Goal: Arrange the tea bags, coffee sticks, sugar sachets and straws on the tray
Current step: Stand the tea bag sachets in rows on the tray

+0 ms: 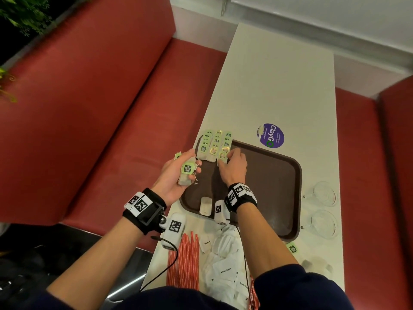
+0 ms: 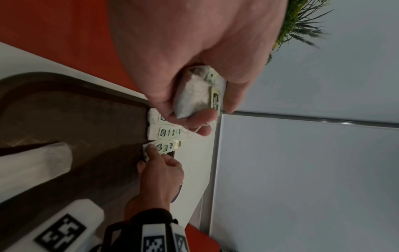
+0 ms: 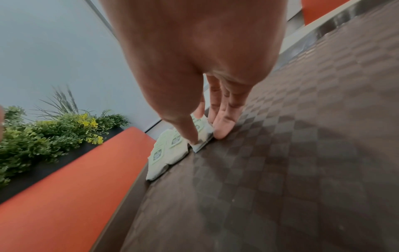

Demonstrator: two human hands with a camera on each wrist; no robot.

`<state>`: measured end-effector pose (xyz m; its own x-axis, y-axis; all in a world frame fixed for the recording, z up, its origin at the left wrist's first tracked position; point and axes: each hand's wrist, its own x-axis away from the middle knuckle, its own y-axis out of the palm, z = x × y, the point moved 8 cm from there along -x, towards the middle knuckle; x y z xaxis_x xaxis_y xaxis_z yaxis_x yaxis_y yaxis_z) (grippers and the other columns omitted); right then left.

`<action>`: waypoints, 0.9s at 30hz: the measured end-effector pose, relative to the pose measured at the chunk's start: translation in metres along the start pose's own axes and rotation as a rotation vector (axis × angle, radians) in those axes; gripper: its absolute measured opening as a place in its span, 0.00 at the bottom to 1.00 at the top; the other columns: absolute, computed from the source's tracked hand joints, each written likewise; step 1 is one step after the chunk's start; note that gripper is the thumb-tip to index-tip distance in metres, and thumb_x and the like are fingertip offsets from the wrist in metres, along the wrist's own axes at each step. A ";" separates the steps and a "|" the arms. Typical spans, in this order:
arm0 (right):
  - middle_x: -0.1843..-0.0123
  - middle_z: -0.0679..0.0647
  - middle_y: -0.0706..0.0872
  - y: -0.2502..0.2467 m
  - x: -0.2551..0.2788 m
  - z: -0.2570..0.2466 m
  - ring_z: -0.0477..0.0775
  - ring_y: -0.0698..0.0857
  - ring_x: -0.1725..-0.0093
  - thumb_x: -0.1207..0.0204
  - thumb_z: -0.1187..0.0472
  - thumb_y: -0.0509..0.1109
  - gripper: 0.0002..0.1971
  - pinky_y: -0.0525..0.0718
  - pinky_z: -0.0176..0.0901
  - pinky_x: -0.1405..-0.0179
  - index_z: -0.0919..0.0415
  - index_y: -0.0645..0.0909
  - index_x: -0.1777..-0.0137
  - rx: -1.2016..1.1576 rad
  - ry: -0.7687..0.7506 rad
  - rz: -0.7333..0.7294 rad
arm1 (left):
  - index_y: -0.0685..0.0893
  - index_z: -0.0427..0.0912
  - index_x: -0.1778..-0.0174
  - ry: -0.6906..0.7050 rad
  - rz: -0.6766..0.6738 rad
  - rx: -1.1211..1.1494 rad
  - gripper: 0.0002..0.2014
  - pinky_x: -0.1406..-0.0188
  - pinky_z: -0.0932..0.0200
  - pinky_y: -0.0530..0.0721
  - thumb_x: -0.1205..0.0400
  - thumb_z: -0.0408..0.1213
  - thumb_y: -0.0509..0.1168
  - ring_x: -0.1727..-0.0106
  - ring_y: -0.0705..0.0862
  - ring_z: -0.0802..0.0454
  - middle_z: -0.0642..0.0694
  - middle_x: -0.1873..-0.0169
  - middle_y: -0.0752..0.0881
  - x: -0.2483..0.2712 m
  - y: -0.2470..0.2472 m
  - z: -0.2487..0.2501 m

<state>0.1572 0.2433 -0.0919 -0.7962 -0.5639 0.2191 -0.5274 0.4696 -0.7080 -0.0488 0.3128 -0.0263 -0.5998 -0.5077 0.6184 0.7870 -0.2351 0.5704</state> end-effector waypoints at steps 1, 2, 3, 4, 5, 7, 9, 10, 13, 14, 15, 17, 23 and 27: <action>0.36 0.58 0.79 0.000 0.000 0.000 0.56 0.77 0.45 0.17 0.60 0.79 0.15 0.78 0.50 0.43 0.59 0.76 0.38 -0.002 0.006 0.004 | 0.89 0.40 0.43 0.001 0.004 0.002 0.10 0.78 0.67 0.79 0.11 0.43 0.74 0.61 0.85 0.50 0.39 0.56 0.87 0.000 -0.001 0.000; 0.35 0.59 0.79 -0.001 0.001 0.000 0.56 0.77 0.45 0.17 0.60 0.78 0.15 0.77 0.49 0.43 0.59 0.76 0.38 -0.006 0.010 0.008 | 0.89 0.39 0.42 0.001 0.008 0.004 0.10 0.78 0.67 0.79 0.11 0.42 0.74 0.61 0.85 0.50 0.39 0.56 0.88 0.000 -0.001 -0.001; 0.35 0.59 0.79 -0.001 0.002 0.000 0.56 0.78 0.45 0.16 0.61 0.79 0.15 0.76 0.48 0.43 0.60 0.76 0.38 -0.009 0.012 0.014 | 0.88 0.39 0.42 0.002 0.012 0.005 0.10 0.78 0.67 0.79 0.11 0.42 0.74 0.61 0.85 0.50 0.39 0.55 0.88 -0.001 -0.002 -0.001; 0.34 0.59 0.79 -0.001 0.002 0.000 0.57 0.78 0.44 0.16 0.61 0.79 0.15 0.76 0.48 0.42 0.60 0.77 0.37 -0.010 0.012 0.020 | 0.88 0.38 0.42 0.003 0.015 0.007 0.10 0.78 0.67 0.79 0.12 0.42 0.74 0.61 0.85 0.50 0.38 0.55 0.88 -0.001 -0.002 -0.001; 0.34 0.59 0.79 -0.002 0.002 0.000 0.57 0.79 0.44 0.16 0.61 0.79 0.14 0.76 0.48 0.42 0.60 0.77 0.37 -0.011 0.012 0.023 | 0.88 0.38 0.41 0.002 0.015 0.011 0.11 0.77 0.67 0.79 0.12 0.42 0.74 0.61 0.85 0.50 0.38 0.55 0.88 0.000 -0.003 -0.002; 0.33 0.59 0.79 -0.002 0.001 -0.001 0.56 0.80 0.43 0.15 0.61 0.78 0.14 0.76 0.48 0.41 0.61 0.78 0.37 -0.009 0.009 0.026 | 0.88 0.38 0.41 -0.002 0.003 0.019 0.11 0.77 0.66 0.80 0.12 0.42 0.74 0.60 0.86 0.49 0.38 0.54 0.88 0.000 -0.002 -0.002; 0.34 0.58 0.80 -0.002 0.000 -0.004 0.57 0.81 0.41 0.15 0.60 0.78 0.13 0.76 0.48 0.41 0.61 0.79 0.37 -0.007 0.000 0.027 | 0.87 0.38 0.41 -0.012 -0.011 0.025 0.11 0.76 0.66 0.81 0.12 0.43 0.74 0.59 0.86 0.48 0.37 0.54 0.88 0.001 0.000 -0.002; 0.34 0.58 0.80 -0.003 0.000 -0.004 0.58 0.82 0.40 0.15 0.60 0.78 0.12 0.77 0.48 0.41 0.61 0.79 0.38 -0.006 -0.005 0.028 | 0.87 0.39 0.42 -0.018 -0.015 0.027 0.11 0.75 0.66 0.81 0.12 0.43 0.73 0.59 0.86 0.48 0.37 0.54 0.88 0.002 0.000 -0.002; 0.35 0.57 0.81 -0.004 -0.003 -0.004 0.60 0.83 0.39 0.14 0.59 0.77 0.12 0.78 0.49 0.42 0.60 0.79 0.38 0.020 -0.011 0.019 | 0.86 0.39 0.41 -0.035 -0.032 0.026 0.11 0.73 0.64 0.83 0.12 0.43 0.73 0.59 0.87 0.47 0.37 0.53 0.89 0.002 0.002 -0.004; 0.36 0.57 0.81 -0.006 -0.002 -0.004 0.60 0.83 0.39 0.13 0.58 0.76 0.11 0.77 0.48 0.43 0.59 0.79 0.38 0.033 -0.014 0.025 | 0.86 0.38 0.41 -0.038 -0.042 0.027 0.11 0.72 0.63 0.83 0.12 0.42 0.73 0.58 0.87 0.47 0.36 0.52 0.88 0.001 0.002 -0.005; 0.36 0.56 0.82 -0.010 -0.001 -0.006 0.59 0.83 0.40 0.12 0.57 0.75 0.10 0.76 0.48 0.44 0.59 0.79 0.39 0.039 -0.023 0.040 | 0.86 0.38 0.40 -0.039 -0.054 0.028 0.11 0.72 0.63 0.84 0.12 0.41 0.73 0.58 0.87 0.47 0.35 0.51 0.88 0.001 0.002 -0.006; 0.38 0.55 0.82 -0.019 0.006 -0.012 0.57 0.82 0.42 0.11 0.55 0.73 0.09 0.74 0.47 0.45 0.58 0.79 0.39 0.016 -0.053 0.082 | 0.86 0.36 0.39 -0.046 -0.078 0.031 0.11 0.71 0.62 0.85 0.14 0.38 0.74 0.56 0.87 0.47 0.35 0.49 0.87 0.002 0.001 -0.007; 0.48 0.49 0.88 -0.033 0.055 -0.013 0.53 0.87 0.48 0.12 0.53 0.71 0.04 0.84 0.50 0.46 0.52 0.81 0.45 -0.022 -0.118 0.033 | 0.83 0.36 0.28 -0.016 -0.026 -0.048 0.17 0.71 0.61 0.84 0.13 0.24 0.65 0.56 0.88 0.44 0.33 0.48 0.89 0.004 -0.016 -0.013; 0.52 0.48 0.89 -0.022 0.097 0.005 0.55 0.89 0.48 0.12 0.49 0.71 0.07 0.88 0.53 0.44 0.51 0.82 0.48 0.044 -0.038 -0.086 | 0.85 0.37 0.36 0.003 0.028 -0.152 0.18 0.77 0.63 0.74 0.17 0.19 0.60 0.61 0.84 0.47 0.36 0.54 0.86 0.009 -0.033 -0.021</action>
<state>0.0927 0.1748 -0.0584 -0.7363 -0.6264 0.2558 -0.5793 0.3884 -0.7166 -0.0773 0.2987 -0.0507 -0.5775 -0.5181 0.6309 0.8160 -0.3434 0.4649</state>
